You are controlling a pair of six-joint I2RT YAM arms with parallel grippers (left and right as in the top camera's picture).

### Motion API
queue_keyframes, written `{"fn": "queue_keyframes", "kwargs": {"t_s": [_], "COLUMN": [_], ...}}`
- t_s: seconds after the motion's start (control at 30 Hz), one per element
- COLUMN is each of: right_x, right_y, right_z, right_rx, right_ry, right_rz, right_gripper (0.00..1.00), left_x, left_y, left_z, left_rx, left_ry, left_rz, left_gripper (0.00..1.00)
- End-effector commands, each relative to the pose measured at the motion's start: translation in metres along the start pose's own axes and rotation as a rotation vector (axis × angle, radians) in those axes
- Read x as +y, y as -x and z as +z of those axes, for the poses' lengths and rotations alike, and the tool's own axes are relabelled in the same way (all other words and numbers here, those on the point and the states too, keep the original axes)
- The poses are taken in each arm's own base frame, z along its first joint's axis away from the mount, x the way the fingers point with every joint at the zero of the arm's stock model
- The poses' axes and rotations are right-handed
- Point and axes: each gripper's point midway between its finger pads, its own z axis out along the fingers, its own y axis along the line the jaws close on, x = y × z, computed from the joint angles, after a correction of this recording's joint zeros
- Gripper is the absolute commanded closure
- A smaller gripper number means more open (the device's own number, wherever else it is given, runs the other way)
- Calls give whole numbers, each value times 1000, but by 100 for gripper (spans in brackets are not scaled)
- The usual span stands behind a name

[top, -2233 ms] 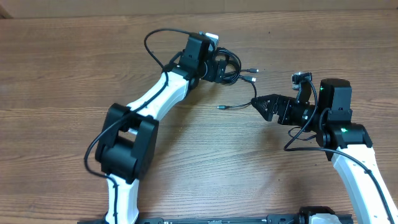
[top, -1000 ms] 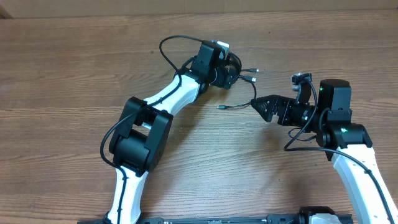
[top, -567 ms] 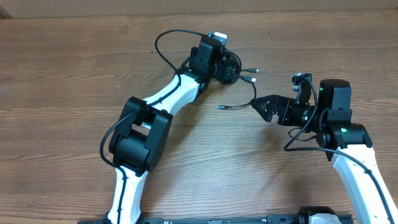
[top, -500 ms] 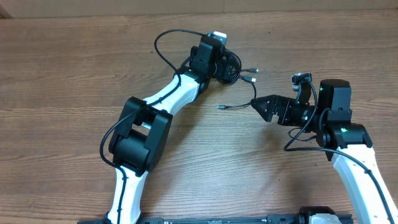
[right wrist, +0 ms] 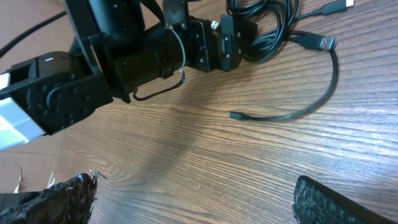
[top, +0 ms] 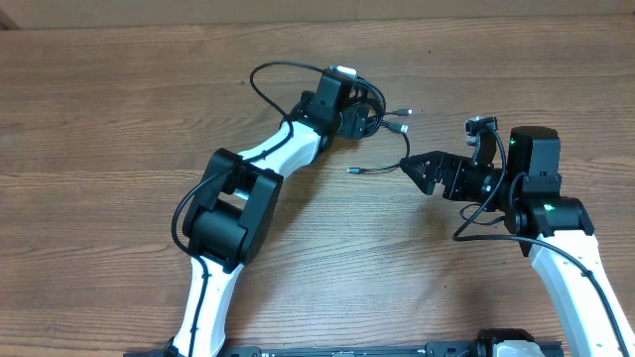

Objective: Untangle cables

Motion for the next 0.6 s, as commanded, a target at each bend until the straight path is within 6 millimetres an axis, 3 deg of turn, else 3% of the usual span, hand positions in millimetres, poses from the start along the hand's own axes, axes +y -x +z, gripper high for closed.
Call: {"fn": "queue_keyframes", "kwargs": {"t_s": [0.0,0.17,0.4,0.57], "right_x": [2,2,2,-1], "right_y": [3,3,3,4], "right_z": [-3,-3,-3,-3], "right_rx": [-17,-17,-16,-21], "right_ry": [-4,-4,-5,-23], "right_rz": [-16,-16,-15,-14], "right_gripper": [0,0,0,0], "left_x": [5,5,-11,-30], "left_y": [-17,-33,-80,-77], "left_z": [7,6,-9,-33], "left_rx": [60,126,345,419], "left_ry": [24,16,-95,-203], "left_rz": [11,17,11,-17], "left_gripper": [1,0,0,0]}}
